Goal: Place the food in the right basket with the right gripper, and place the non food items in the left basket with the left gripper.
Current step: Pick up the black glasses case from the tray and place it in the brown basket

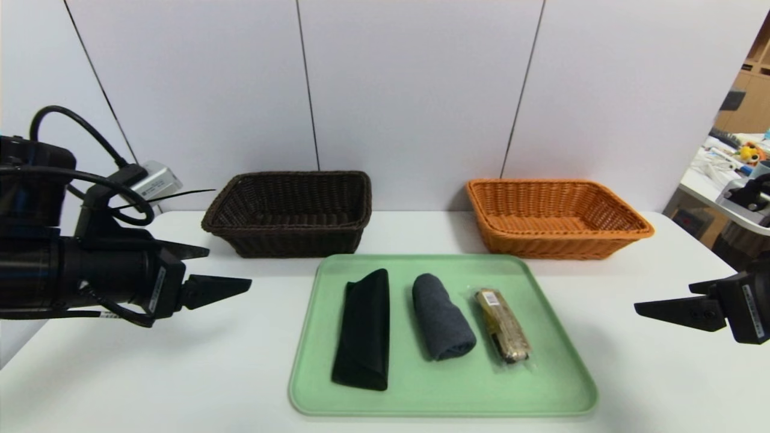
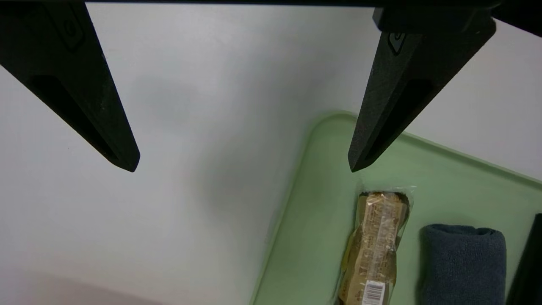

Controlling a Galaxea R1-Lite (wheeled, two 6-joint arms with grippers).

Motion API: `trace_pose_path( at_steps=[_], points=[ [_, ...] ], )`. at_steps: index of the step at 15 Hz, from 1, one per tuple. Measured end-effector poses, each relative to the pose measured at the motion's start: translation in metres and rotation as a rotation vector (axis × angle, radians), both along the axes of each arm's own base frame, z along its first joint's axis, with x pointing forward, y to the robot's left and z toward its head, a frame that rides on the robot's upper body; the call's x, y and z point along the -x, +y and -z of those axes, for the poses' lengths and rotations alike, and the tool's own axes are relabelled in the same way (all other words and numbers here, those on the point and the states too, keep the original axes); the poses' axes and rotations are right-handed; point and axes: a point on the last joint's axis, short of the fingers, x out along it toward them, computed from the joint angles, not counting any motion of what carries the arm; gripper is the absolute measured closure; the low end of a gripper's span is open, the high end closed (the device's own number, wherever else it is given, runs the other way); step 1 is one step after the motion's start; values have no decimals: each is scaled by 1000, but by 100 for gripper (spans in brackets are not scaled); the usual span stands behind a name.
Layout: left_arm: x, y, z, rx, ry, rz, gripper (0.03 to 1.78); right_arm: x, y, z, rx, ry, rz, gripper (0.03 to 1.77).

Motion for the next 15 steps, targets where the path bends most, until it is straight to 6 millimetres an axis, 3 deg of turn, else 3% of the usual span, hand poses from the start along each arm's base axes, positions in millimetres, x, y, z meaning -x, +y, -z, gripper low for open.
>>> trace_pose_path(
  at_steps=[7, 12, 15],
  points=[
    [-14, -79, 12, 7, 102, 189, 12, -16, 16, 4, 23, 15, -130, 10],
    [-28, -137, 26, 21, 118, 32, 12, -31, 28, 6, 19, 39, -173, 10],
    [-30, -157, 34, 17, 137, -64, 12, -37, 30, 1, 18, 25, -174, 10]
  ],
)
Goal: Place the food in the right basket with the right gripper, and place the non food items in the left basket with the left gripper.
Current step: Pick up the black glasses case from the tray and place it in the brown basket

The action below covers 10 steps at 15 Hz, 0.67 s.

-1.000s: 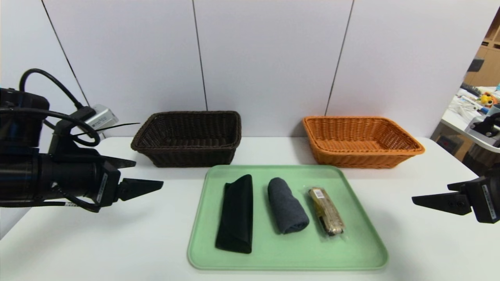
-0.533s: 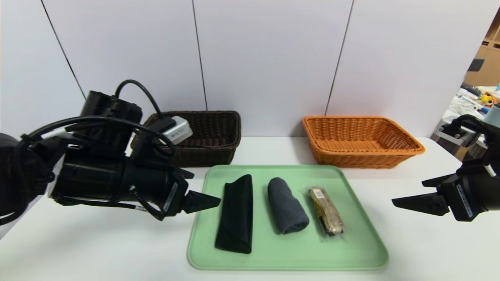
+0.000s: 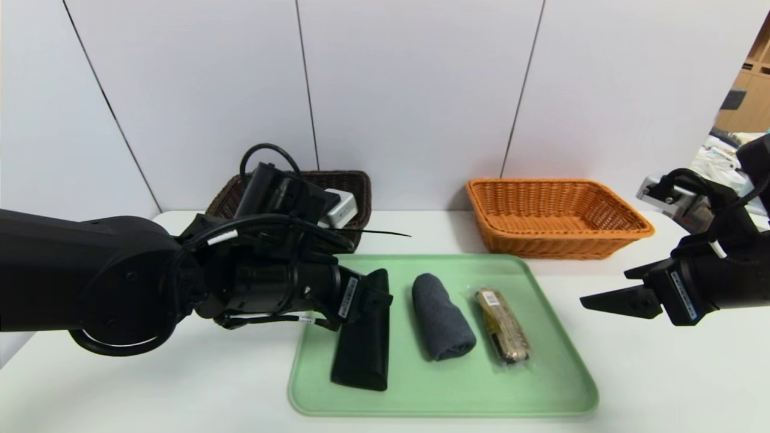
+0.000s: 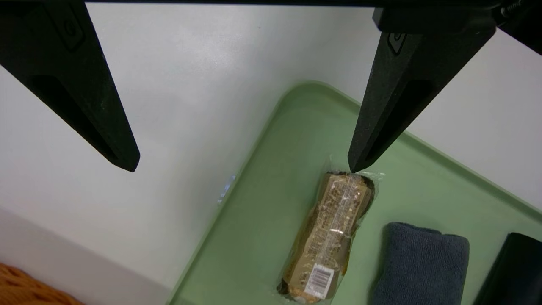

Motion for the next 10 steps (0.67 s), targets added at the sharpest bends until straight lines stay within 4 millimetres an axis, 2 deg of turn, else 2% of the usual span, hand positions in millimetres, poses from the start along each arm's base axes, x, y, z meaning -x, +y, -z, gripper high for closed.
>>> trace_pose_path(
  at_steps=[10],
  points=[
    [-6, -41, 18, -18, 25, -288, 12, -7, 0, -4, -9, -2, 16, 10]
  ],
)
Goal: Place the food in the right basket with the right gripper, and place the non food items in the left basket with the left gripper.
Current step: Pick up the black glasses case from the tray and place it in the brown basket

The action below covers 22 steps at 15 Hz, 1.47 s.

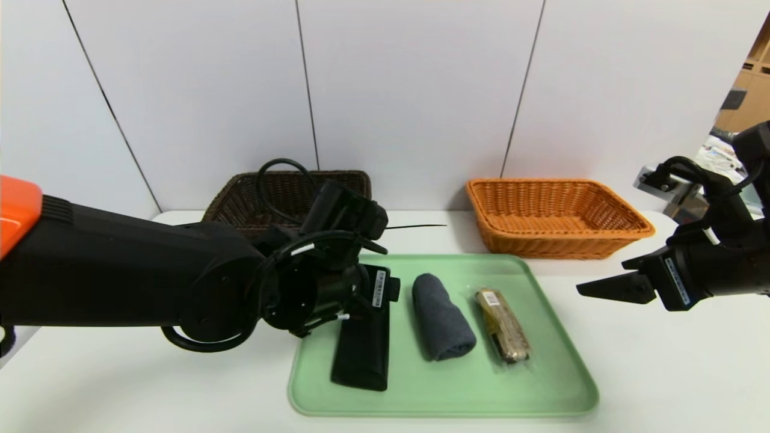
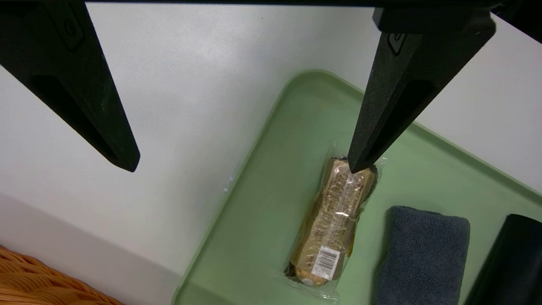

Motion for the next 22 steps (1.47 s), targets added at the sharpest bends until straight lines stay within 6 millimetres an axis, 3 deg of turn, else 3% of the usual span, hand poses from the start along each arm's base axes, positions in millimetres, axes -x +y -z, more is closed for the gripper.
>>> trace_pose_path(
  at_steps=[11, 20, 22],
  points=[
    [-8, -10, 34, 18, 107, -84, 12, -1, 0, -2, -3, -5, 1, 10],
    [-8, -10, 41, 8, 125, -88, 12, -1, 1, -1, -4, -2, -1, 10],
    [-8, -10, 42, 7, 128, -87, 37, -1, 1, -1, -5, -1, -1, 10]
  ],
)
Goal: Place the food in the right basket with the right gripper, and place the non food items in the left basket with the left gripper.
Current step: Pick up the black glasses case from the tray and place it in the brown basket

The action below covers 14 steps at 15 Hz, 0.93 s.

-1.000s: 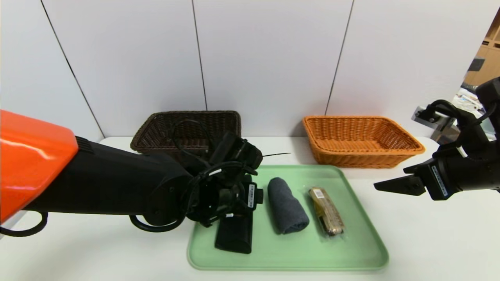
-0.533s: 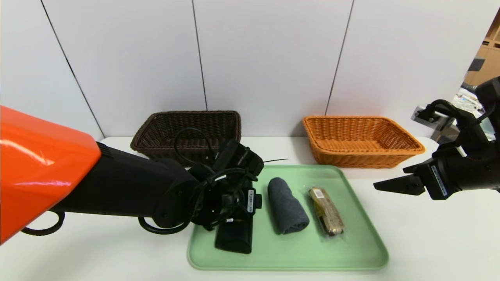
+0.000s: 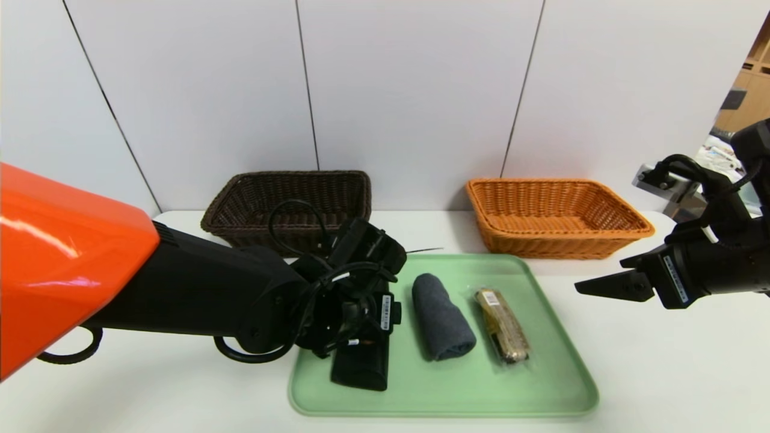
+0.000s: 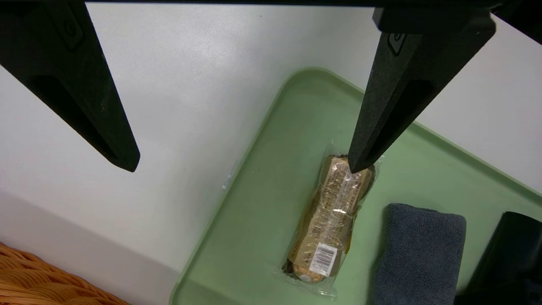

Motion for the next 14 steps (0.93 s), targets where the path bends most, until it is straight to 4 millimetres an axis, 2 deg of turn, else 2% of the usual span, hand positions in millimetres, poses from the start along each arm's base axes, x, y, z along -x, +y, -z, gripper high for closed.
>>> trace_pose_path(
  at_steps=[3, 5, 6, 10, 12, 14],
  points=[
    [2, 1, 4, -10, 7, 1, 78, 0, 0, 1, 1, 3, 1, 10],
    [2, 1, 4, -10, 9, 1, 95, 1, 0, 0, 0, 1, 1, 10],
    [2, 1, 4, -9, 8, 1, 101, 1, 0, 0, 0, -1, 1, 10],
    [3, 2, -1, -9, 0, 3, 105, 1, 0, 0, -1, -1, 2, 10],
    [6, 7, -14, 7, -31, 7, 117, 1, -1, 0, -1, -1, 6, 10],
    [8, 16, -34, 14, -87, 24, 122, 2, -2, 0, -1, -2, 12, 10]
  ],
)
